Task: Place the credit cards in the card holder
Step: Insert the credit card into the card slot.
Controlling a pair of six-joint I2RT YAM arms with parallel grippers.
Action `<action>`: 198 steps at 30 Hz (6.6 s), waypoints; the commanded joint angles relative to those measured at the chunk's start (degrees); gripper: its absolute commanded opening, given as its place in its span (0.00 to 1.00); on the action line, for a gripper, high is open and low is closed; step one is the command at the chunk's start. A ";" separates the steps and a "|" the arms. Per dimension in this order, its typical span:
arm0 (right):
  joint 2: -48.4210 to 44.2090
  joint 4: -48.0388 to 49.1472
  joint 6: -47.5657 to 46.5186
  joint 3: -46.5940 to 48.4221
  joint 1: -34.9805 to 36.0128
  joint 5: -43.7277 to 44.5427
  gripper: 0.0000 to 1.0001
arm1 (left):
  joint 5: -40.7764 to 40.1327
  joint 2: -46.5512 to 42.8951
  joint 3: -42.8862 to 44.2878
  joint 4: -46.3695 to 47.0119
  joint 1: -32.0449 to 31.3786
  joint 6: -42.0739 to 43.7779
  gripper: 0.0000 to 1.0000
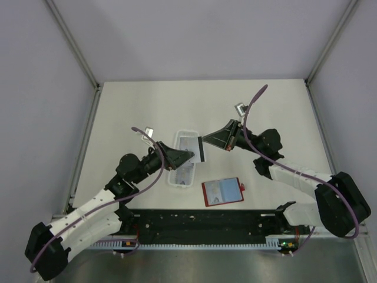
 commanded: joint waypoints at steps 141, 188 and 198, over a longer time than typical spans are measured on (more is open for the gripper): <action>-24.31 -94.33 -23.06 -7.57 6.29 38.31 0.00 | -16.38 58.44 24.38 -7.07 -32.47 19.32 0.22; -35.56 -81.60 -19.64 -10.64 6.20 28.47 0.00 | -23.95 46.75 14.63 -15.95 -32.47 15.63 0.20; -35.21 -81.06 -15.59 -13.90 6.20 32.25 0.00 | -23.60 47.19 14.89 -15.51 -32.47 15.72 0.20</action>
